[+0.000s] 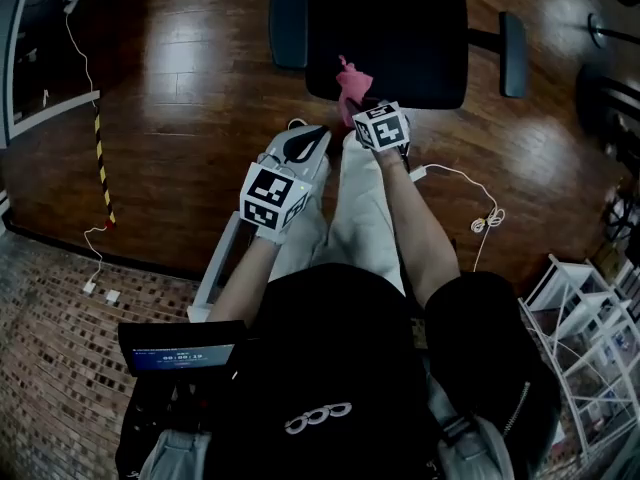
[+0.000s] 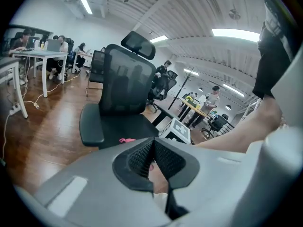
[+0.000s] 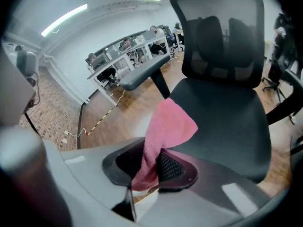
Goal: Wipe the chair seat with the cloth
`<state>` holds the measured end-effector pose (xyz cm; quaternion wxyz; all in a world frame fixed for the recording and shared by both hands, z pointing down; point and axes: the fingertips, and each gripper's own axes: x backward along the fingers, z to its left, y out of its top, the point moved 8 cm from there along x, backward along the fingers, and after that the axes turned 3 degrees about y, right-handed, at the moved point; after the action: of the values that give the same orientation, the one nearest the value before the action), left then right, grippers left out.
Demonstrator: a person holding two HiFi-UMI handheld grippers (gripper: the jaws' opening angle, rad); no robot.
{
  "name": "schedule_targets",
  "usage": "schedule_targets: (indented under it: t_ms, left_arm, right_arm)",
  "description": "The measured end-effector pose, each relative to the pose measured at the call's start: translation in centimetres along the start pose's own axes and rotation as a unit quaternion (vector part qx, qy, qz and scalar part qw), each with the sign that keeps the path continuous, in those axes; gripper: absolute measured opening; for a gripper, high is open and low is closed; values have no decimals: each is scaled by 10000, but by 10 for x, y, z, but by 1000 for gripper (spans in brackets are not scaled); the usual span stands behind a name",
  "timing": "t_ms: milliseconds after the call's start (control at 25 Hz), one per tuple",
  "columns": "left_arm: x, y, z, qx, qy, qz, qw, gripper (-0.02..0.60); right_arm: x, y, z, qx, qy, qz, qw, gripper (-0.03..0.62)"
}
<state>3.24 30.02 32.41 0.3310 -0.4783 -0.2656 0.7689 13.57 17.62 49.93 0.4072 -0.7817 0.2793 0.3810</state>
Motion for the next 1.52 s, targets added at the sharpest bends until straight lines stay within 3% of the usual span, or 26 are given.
schedule_targets:
  t_ms: [360, 640, 1000, 1520]
  left_arm:
    - [-2, 98, -32, -571, -244, -478, 9969, -8]
    - [-1, 134, -26, -764, -264, -746, 9939, -8]
    - [-13, 148, -37, -738, -293, -924, 9925, -8]
    - [-20, 166, -39, -845, -297, -1125, 9896, -8]
  right_arm:
    - [169, 22, -17, -277, -318, -929, 9948, 71]
    - [234, 47, -15, -77, -548, -1542, 9865, 71]
    - [255, 58, -8, 241, -499, -1794, 9822, 67]
    - [259, 65, -2, 231, -465, -2002, 9784, 67]
